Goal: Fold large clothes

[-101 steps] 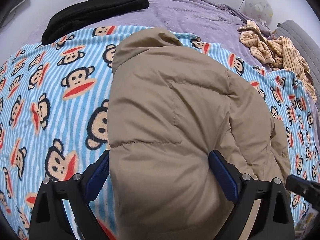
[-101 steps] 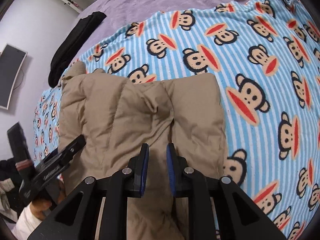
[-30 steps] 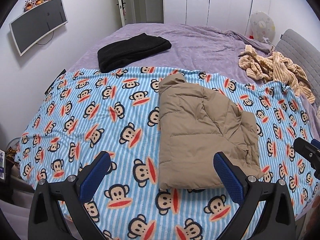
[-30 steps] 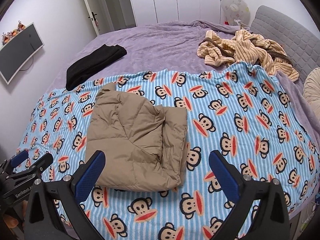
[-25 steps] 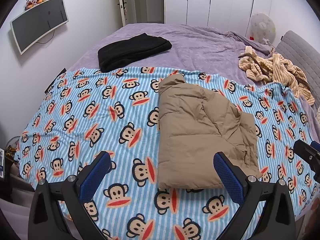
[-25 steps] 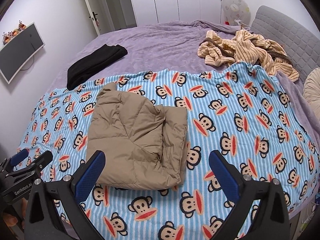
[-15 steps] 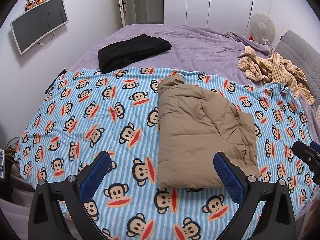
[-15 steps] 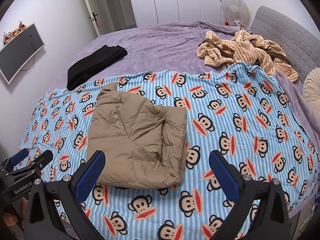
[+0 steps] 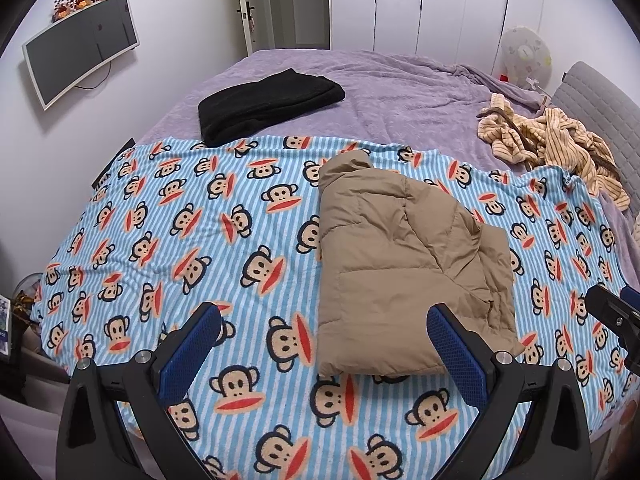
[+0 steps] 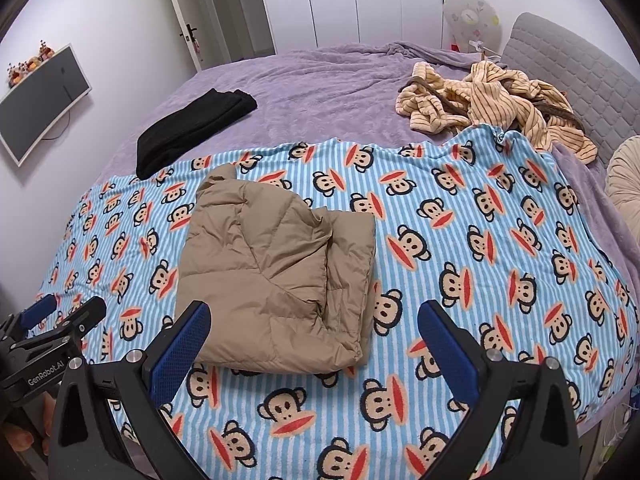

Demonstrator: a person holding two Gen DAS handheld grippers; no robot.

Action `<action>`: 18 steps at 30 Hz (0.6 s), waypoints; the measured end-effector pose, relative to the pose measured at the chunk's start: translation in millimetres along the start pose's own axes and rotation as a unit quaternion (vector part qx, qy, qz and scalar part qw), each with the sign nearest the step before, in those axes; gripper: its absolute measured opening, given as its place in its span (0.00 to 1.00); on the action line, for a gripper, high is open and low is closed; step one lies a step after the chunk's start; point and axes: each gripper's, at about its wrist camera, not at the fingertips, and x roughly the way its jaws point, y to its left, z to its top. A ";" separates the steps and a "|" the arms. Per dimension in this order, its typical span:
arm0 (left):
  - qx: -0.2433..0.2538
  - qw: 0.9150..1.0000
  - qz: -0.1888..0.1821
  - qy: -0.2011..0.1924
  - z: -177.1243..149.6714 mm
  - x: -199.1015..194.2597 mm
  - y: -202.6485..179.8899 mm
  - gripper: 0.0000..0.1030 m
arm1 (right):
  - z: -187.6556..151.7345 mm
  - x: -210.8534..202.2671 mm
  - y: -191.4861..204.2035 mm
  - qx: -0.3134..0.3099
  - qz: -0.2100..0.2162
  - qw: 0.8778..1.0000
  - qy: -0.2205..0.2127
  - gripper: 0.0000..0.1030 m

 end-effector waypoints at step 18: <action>0.001 1.000 0.001 0.000 -0.1 0.2 -0.9 1.00 | 0.0 0.8 -1.4 0.000 0.001 1.000 0.000 1.00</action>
